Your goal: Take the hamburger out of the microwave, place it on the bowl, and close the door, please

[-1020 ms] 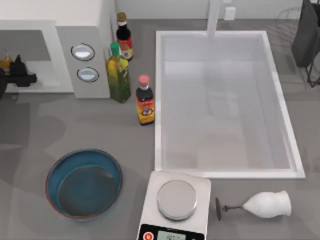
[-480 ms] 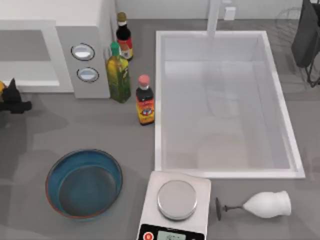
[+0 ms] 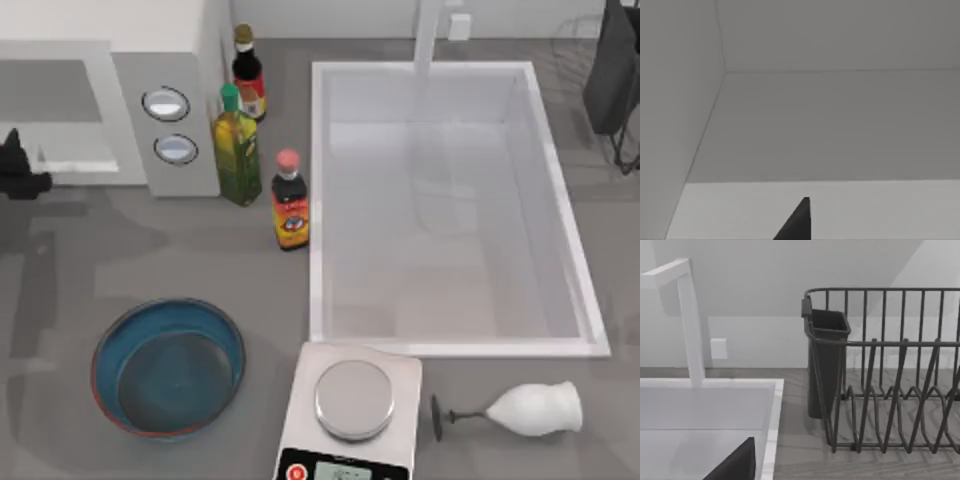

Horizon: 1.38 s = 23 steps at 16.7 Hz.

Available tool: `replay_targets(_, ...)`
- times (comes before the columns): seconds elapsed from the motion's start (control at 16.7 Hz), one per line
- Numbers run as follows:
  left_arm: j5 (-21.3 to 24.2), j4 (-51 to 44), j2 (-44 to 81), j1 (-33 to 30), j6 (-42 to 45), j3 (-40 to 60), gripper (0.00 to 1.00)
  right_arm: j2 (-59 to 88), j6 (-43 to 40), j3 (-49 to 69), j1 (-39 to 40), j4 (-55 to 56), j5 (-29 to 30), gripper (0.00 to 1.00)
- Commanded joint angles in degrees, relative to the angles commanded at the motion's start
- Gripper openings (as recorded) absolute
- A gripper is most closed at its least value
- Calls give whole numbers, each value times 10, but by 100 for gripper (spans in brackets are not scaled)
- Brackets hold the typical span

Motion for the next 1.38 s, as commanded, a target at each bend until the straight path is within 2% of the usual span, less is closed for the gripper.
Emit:
replay_targets(0.3,-1,-132,-129,1,1,3,0,0,0,0,0,0,0,100)
replay_targets(0.72,-4,-149,-140,-1,4,5,0,0,0,0,0,0,0,100)
replay_targets(0.9,-26,-201,-143,-15,25,29,0,0,0,0,0,0,0,100)
replay_targets(1.14,-80,-351,-145,-58,82,91,0,0,0,0,0,0,0,100)
replay_targets(1.38,-149,-568,-143,-128,160,170,0,0,0,0,0,0,0,100)
